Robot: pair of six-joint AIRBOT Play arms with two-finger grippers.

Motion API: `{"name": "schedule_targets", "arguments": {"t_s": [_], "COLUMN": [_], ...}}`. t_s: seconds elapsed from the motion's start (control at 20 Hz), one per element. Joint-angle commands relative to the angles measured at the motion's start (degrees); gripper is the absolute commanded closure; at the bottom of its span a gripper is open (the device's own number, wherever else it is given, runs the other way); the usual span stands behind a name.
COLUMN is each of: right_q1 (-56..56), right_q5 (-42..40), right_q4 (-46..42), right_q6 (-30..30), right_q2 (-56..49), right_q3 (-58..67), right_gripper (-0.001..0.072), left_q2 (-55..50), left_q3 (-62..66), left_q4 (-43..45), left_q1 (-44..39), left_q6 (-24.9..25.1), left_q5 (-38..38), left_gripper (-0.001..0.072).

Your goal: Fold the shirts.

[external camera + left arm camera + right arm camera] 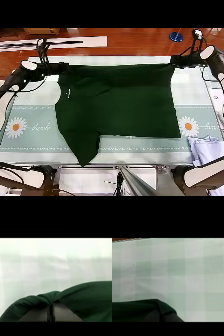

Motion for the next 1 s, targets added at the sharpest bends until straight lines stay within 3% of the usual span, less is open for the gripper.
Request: {"name": "schedule_targets", "arguments": {"t_s": [0.0,0.25,0.35,0.4,0.5,0.6,0.7,0.95], "right_q1": [-0.02,-0.04,-0.02,-0.04,-0.02,-0.02,0.02,0.11], "right_q5": [-0.44,9.53,16.13,19.67,25.29,28.87,29.66,29.99], "right_q4": [-0.74,-2.40,-3.02,-3.50,-6.36,-8.37,-8.28,-6.71], "right_q6": [-2.73,-2.67,-1.99,-0.50,2.51,4.11,4.72,5.16], "right_q2": [-0.98,0.15,1.38,2.12,3.48,3.96,3.43,0.07], "right_q3": [-0.02,-0.02,-0.02,0.00,-0.02,-0.02,-0.09,-0.09], "right_gripper": [0.0687,0.0686,0.0686,0.0686,0.0686,0.0686,0.0686,0.0686], "left_q2": [-1.05,-1.07,1.03,2.27,4.48,5.18,4.22,-1.70], "left_q3": [0.07,0.07,0.07,0.07,0.04,0.02,-0.17,-0.20], "left_q4": [-0.94,-0.85,-0.85,-0.20,7.78,15.65,17.49,17.55], "left_q1": [-1.88,-0.70,1.16,2.14,3.87,4.94,4.63,2.29], "left_q6": [3.50,3.67,3.17,0.22,-12.11,-18.47,-18.78,-18.73], "left_q5": [6.80,-0.94,-10.36,-16.22,-23.96,-29.59,-32.24,-30.36], "left_gripper": [0.0685,0.0684,0.0685,0.0686,0.0687,0.0687,0.0687,0.0685]}}
